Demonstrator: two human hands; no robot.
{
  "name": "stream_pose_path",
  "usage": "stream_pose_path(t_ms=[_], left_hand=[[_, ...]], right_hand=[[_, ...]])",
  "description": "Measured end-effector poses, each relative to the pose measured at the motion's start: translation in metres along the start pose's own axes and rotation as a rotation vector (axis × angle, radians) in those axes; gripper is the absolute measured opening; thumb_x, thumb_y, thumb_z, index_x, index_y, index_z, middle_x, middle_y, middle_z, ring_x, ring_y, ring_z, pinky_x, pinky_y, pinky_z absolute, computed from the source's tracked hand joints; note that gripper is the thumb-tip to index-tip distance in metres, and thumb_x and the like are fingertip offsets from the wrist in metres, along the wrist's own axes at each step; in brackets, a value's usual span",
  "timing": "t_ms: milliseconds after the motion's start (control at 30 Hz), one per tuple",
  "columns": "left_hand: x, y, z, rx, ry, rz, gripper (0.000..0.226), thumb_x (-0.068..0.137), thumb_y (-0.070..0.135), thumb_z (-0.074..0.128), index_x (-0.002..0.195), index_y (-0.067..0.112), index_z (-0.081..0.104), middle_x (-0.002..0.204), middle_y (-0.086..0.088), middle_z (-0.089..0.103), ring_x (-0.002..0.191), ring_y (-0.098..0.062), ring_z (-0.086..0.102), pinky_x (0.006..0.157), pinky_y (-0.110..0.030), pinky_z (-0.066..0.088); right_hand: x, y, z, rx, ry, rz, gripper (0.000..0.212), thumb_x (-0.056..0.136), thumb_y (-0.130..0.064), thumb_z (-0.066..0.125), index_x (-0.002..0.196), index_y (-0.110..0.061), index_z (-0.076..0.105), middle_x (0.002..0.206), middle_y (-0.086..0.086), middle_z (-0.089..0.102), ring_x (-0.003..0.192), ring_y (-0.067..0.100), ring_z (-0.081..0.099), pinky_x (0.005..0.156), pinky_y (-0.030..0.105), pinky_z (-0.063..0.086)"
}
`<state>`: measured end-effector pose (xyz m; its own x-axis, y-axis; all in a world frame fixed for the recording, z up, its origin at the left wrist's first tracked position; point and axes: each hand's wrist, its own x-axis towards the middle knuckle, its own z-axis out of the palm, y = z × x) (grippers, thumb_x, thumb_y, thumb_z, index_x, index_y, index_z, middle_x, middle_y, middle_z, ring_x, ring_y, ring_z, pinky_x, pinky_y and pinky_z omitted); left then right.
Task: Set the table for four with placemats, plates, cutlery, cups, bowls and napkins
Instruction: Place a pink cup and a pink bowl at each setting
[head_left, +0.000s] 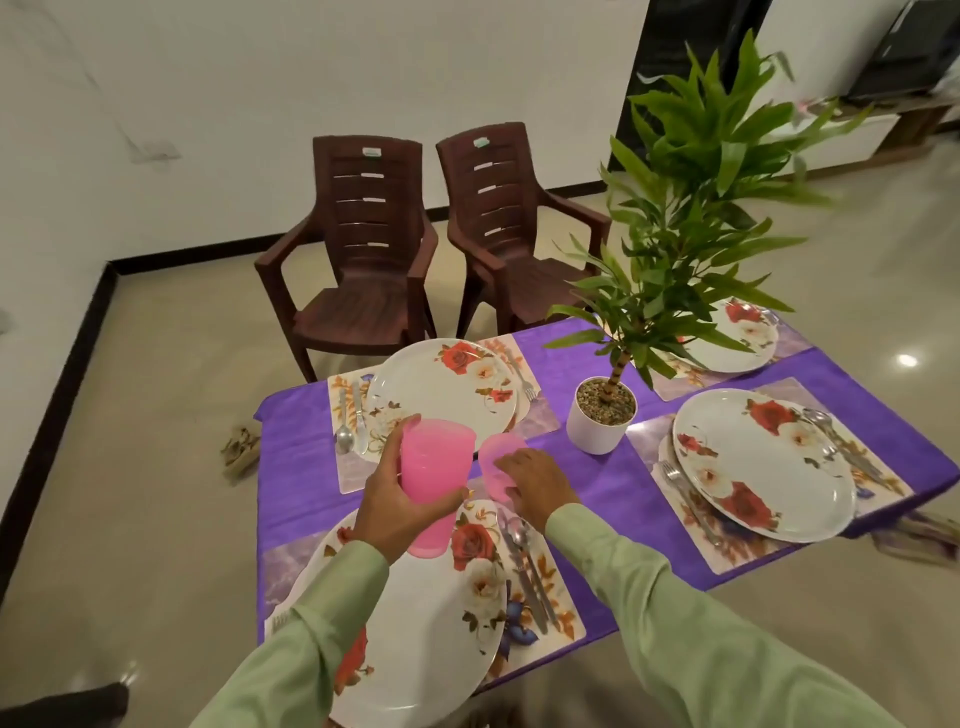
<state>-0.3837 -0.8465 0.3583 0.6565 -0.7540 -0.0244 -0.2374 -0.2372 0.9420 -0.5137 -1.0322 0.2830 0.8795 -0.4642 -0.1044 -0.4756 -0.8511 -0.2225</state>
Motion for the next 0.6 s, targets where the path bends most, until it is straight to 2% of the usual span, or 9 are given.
stream_pose_path(t_ms=[33, 100, 200, 267, 333, 400, 467, 533, 600], left_hand=[[0.002, 0.0, 0.005, 0.001, -0.019, 0.012, 0.106, 0.053, 0.053, 0.089, 0.139, 0.056, 0.028, 0.132, 0.008, 0.045, 0.109, -0.02, 0.056, 0.079, -0.046, 0.06], [0.007, 0.004, 0.018, -0.008, -0.056, 0.031, 0.103, 0.056, 0.047, 0.091, 0.139, 0.056, 0.029, 0.131, 0.009, 0.045, 0.109, -0.017, 0.056, 0.077, -0.038, 0.06], [0.014, 0.017, 0.048, 0.002, -0.139, 0.076, 0.102, 0.06, 0.038, 0.092, 0.141, 0.05, 0.031, 0.127, 0.013, 0.045, 0.106, -0.005, 0.054, 0.072, -0.023, 0.056], [0.02, 0.024, 0.071, -0.008, -0.191, 0.09, 0.103, 0.057, 0.045, 0.091, 0.141, 0.048, 0.033, 0.128, 0.019, 0.047, 0.109, -0.004, 0.054, 0.079, -0.032, 0.058], [0.027, 0.032, 0.101, -0.001, -0.226, 0.112, 0.104, 0.053, 0.052, 0.089, 0.141, 0.048, 0.034, 0.131, 0.018, 0.05, 0.113, -0.01, 0.056, 0.089, -0.039, 0.055], [0.035, 0.044, 0.136, 0.003, -0.262, 0.134, 0.101, 0.054, 0.052, 0.088, 0.139, 0.049, 0.035, 0.133, 0.012, 0.052, 0.116, -0.013, 0.056, 0.093, -0.038, 0.053], [0.042, 0.058, 0.172, 0.01, -0.294, 0.157, 0.1, 0.055, 0.049, 0.089, 0.14, 0.046, 0.036, 0.131, 0.009, 0.055, 0.113, -0.013, 0.058, 0.092, -0.041, 0.054], [0.049, 0.072, 0.213, 0.017, -0.311, 0.193, 0.103, 0.055, 0.049, 0.089, 0.143, 0.042, 0.036, 0.128, 0.009, 0.059, 0.111, -0.013, 0.061, 0.09, -0.044, 0.054], [0.055, 0.086, 0.253, 0.01, -0.318, 0.193, 0.105, 0.053, 0.051, 0.089, 0.143, 0.045, 0.035, 0.126, 0.009, 0.061, 0.11, -0.013, 0.062, 0.091, -0.043, 0.054]], right_hand=[[-0.006, 0.002, -0.004, 0.017, 0.097, -0.036, 0.042, 0.087, -0.013, 0.065, 0.129, -0.011, 0.059, 0.128, 0.011, 0.062, 0.121, 0.034, 0.054, 0.102, 0.044, 0.042], [-0.017, 0.01, -0.014, 0.075, 0.271, -0.082, 0.035, 0.08, -0.016, 0.067, 0.114, -0.01, 0.068, 0.115, 0.01, 0.069, 0.106, 0.033, 0.064, 0.091, 0.045, 0.052], [-0.045, 0.028, -0.045, 0.34, 0.463, 0.002, 0.029, 0.091, -0.026, 0.054, 0.109, -0.012, 0.072, 0.111, 0.004, 0.07, 0.105, 0.023, 0.062, 0.093, 0.04, 0.051], [-0.062, 0.041, -0.077, 0.506, 0.59, 0.059, 0.026, 0.095, -0.024, 0.053, 0.11, -0.014, 0.073, 0.112, 0.0, 0.07, 0.109, 0.015, 0.06, 0.098, 0.03, 0.046], [-0.08, 0.056, -0.113, 0.6, 0.684, 0.046, 0.022, 0.096, -0.019, 0.057, 0.111, -0.014, 0.073, 0.114, -0.002, 0.071, 0.111, 0.009, 0.059, 0.1, 0.022, 0.042], [-0.097, 0.075, -0.144, 0.648, 0.657, -0.008, 0.019, 0.096, -0.019, 0.062, 0.111, -0.015, 0.073, 0.115, -0.006, 0.07, 0.113, 0.007, 0.059, 0.101, 0.021, 0.041], [-0.112, 0.099, -0.161, 0.673, 0.546, -0.049, 0.016, 0.093, -0.022, 0.067, 0.106, -0.018, 0.074, 0.11, -0.012, 0.07, 0.11, 0.004, 0.06, 0.098, 0.02, 0.042], [-0.126, 0.133, -0.17, 0.738, 0.416, -0.009, 0.013, 0.089, -0.02, 0.072, 0.1, -0.016, 0.075, 0.102, -0.01, 0.072, 0.1, 0.001, 0.062, 0.092, 0.015, 0.043], [-0.137, 0.17, -0.177, 0.806, 0.319, 0.052, 0.012, 0.086, -0.015, 0.074, 0.098, -0.011, 0.076, 0.095, -0.006, 0.073, 0.092, -0.004, 0.064, 0.085, 0.009, 0.042]])
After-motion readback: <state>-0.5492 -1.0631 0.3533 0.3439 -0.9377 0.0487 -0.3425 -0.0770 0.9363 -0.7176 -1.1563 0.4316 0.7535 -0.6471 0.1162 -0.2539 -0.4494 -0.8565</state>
